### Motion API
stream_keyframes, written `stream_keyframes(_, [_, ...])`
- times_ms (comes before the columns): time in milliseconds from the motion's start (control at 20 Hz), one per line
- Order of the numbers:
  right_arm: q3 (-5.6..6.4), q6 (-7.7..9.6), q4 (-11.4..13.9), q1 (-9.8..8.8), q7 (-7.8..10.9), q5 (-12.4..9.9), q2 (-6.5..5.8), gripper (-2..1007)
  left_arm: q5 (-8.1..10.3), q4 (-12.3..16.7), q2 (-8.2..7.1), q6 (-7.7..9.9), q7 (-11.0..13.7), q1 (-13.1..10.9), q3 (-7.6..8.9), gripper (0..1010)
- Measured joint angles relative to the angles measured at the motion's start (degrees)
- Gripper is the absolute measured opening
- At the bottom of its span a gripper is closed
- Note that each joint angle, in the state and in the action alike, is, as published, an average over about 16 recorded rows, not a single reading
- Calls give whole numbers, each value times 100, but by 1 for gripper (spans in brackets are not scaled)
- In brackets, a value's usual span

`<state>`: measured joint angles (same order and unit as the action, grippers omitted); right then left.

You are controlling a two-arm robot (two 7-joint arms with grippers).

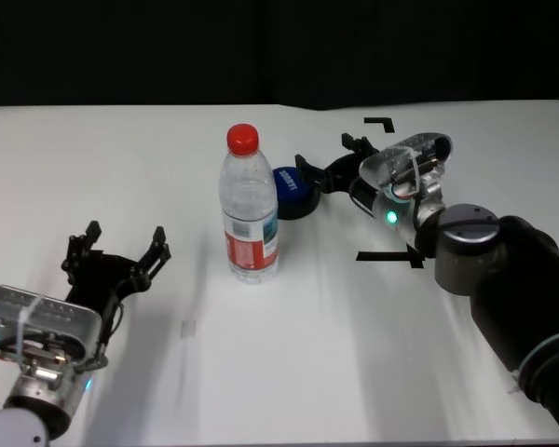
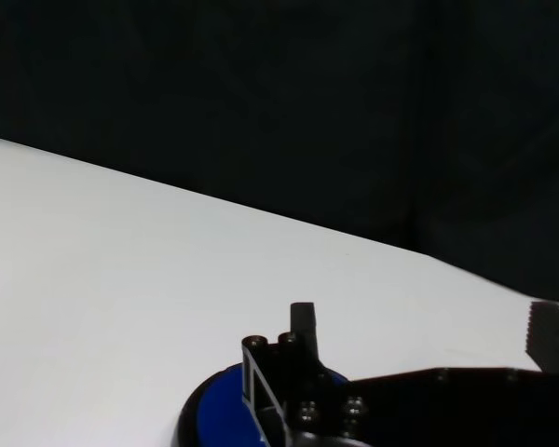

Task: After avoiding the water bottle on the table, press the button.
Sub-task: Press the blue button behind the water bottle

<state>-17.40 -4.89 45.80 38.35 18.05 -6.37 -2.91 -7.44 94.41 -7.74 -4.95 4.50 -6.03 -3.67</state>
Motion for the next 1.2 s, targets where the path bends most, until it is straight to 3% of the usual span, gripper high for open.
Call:
stream_keyframes(450, [-23,-31,-176,76,69,-17,37,1003,0,0,0,0,0,0,0,1003])
stream_keyframes(1200, [-47,56,-374,136,122,-40,70,1003,0,0,0,0,0,0,0,1003])
